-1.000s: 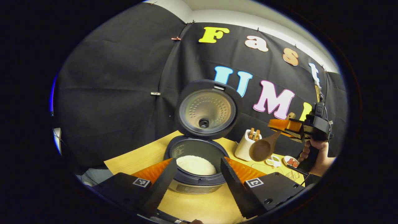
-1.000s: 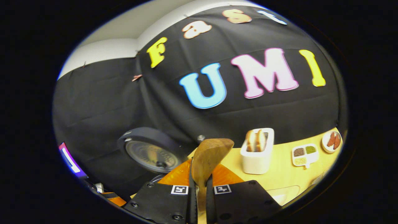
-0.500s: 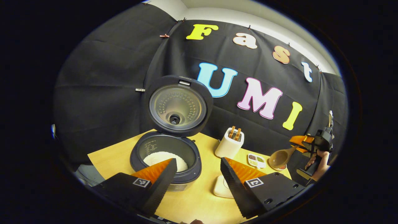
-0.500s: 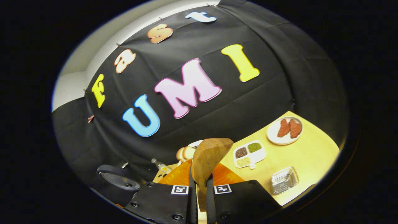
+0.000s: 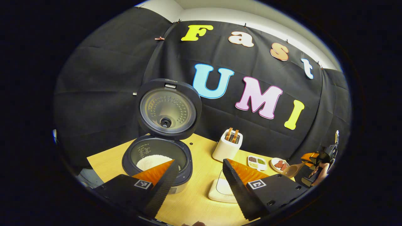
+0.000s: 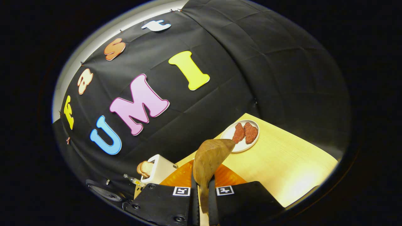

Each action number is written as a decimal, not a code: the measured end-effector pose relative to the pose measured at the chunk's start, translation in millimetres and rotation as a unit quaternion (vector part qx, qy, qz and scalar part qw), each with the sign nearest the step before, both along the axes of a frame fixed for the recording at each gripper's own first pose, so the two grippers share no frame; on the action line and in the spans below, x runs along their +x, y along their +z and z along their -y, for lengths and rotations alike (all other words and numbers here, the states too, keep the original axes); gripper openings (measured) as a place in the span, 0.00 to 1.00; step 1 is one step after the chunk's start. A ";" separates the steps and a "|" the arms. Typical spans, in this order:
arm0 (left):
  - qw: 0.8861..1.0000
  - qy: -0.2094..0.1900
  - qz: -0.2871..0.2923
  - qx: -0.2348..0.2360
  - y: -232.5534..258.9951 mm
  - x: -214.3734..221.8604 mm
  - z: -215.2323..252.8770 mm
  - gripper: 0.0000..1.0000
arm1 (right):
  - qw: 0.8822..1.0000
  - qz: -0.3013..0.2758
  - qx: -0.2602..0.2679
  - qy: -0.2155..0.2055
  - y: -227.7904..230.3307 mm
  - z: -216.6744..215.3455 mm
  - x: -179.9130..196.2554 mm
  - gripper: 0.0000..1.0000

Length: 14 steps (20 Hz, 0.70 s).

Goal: Close the left gripper, press the button to open the rice cooker; take a wooden spoon from the chopstick holder with the right hand, scoop a spoonful of rice and pour it into the rice cooker, then put the wooden spoon back into the chopstick holder.

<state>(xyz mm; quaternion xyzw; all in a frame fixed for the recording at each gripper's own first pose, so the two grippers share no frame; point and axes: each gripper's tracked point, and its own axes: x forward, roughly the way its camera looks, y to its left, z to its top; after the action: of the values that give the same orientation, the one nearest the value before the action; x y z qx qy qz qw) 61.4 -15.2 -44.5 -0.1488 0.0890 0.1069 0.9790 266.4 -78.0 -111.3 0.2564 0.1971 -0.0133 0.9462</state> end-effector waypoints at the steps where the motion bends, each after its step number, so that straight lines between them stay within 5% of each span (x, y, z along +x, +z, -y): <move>1: 1.000 0.005 -0.001 -0.001 1.3 1.1 0.8 0.95 | 1.000 -0.007 -0.004 -0.003 -8.8 4.1 1.4 0.15; 14: 0.999 0.036 -0.002 0.040 26.6 4.0 -0.7 0.95 | 0.995 -0.096 -0.018 -0.023 -118.3 16.8 9.2 0.17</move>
<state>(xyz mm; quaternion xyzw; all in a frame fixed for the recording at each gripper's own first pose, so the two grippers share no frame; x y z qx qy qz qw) 65.4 -14.5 -17.8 -0.1129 0.0808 0.1459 0.9795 275.7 -94.8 -229.6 0.2411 0.2806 -0.0636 0.9269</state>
